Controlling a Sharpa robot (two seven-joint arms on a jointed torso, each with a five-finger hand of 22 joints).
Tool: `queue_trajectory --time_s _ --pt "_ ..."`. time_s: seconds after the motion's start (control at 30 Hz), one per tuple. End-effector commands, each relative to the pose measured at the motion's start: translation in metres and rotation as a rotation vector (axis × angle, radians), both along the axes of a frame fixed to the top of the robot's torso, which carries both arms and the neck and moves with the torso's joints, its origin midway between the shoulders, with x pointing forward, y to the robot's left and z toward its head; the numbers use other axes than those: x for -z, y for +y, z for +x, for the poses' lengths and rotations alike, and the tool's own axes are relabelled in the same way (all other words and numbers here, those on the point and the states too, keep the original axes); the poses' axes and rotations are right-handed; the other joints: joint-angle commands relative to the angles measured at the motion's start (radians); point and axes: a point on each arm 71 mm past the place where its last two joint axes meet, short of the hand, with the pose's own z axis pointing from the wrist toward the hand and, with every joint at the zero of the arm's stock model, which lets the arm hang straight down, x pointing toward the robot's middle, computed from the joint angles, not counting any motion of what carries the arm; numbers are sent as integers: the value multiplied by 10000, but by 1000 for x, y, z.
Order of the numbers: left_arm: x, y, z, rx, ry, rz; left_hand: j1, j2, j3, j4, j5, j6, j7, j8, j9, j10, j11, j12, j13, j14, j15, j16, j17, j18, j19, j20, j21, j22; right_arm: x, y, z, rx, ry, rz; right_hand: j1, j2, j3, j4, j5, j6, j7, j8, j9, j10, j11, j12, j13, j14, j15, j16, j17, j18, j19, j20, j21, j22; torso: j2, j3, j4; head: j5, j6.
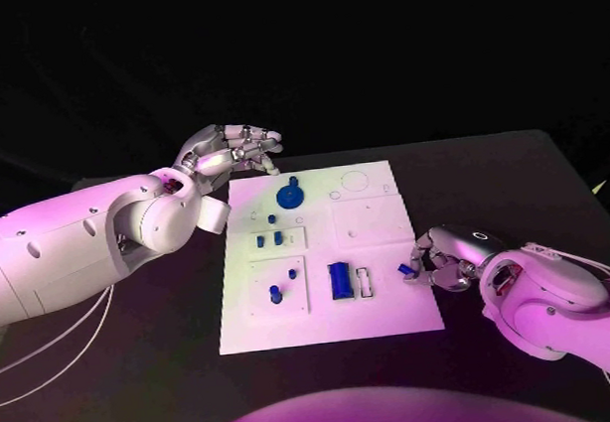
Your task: Assemble the parts on the task board
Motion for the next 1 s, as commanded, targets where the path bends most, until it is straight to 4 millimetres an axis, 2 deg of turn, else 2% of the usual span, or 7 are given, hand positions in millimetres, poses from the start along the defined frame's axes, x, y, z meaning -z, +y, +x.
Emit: queue_trajectory --time_s 0.03,0.1,0.17,0.23,0.3,0.5,1.0 --pt "-1 -2 -1 169 -37 -112 -52 56 -64 9 63 -60 -1 -23 9 -52 -11 30 11 -70 22 16 -10 113 37 61 -37 -11 13 -4 -5 -45 497 -922 606 268 527 -190 35 118 -2 -34 -254 34 -104 -26 -418 1018 -92 11 2350 -196 162 -80 53 1729 0 -1 -1 5 -2" --pt "-1 -2 -1 168 -35 -111 -52 56 -64 9 63 -60 -1 -23 9 -52 -11 30 11 -70 22 16 -10 113 37 61 -37 -11 13 -4 -5 -69 483 -981 804 117 1448 -457 426 173 3 -58 -268 35 -126 -35 -409 1020 -118 13 2358 -194 168 -125 50 1747 -5 -3 -1 9 -3" --pt "-1 -1 -1 169 -30 -109 -52 56 -64 9 63 -60 -1 -23 9 -52 -11 30 11 -70 22 16 -10 113 37 61 -37 -11 13 -2 -5 -97 454 -991 505 -305 2812 -777 951 128 99 39 -119 73 -58 -36 -401 1021 -49 14 2362 -206 179 -87 71 1771 -5 1 1 8 -9" --pt "-1 -1 -1 169 -28 -107 -52 56 -64 9 63 -60 -1 -23 9 -52 -11 30 11 -70 22 16 -10 113 37 61 -37 -11 12 -2 -6 -100 421 -943 -712 -962 5086 -1432 1030 -22 122 372 331 159 -42 -16 -381 1022 -32 14 2367 -212 198 -55 105 1784 -3 3 1 8 -6" --pt "-1 -1 -1 165 -25 -104 -52 56 -64 9 63 -60 -1 -23 9 -52 -11 30 11 -70 22 16 -10 113 37 61 -37 -11 12 -1 -6 -75 378 -836 -1350 -1039 5945 -1865 1113 -149 122 566 603 201 -25 2 -364 1025 -35 19 2380 -215 209 -50 128 1790 -2 5 1 9 -4" --pt "-1 -1 -1 170 -14 -100 -49 74 -61 -4 62 -63 -2 1 31 -94 -10 99 23 -91 24 44 -8 115 75 64 -97 -47 8 2 -9 82 341 -306 -2092 -929 6635 -2135 1304 -198 101 686 788 248 -31 42 -329 1032 -45 31 2412 -221 225 -55 171 1798 -6 -2 -7 16 9" --pt "-1 -2 -1 240 14 -114 -49 74 -61 -4 62 -63 -2 1 31 -94 -10 99 23 -91 24 44 -8 115 75 64 -97 -47 -7 29 -17 59 343 1545 -2497 -987 6742 -2190 1385 -208 59 739 866 249 -57 30 -334 1033 -63 34 2419 -209 215 -65 109 1782 2 8 4 -10 30"
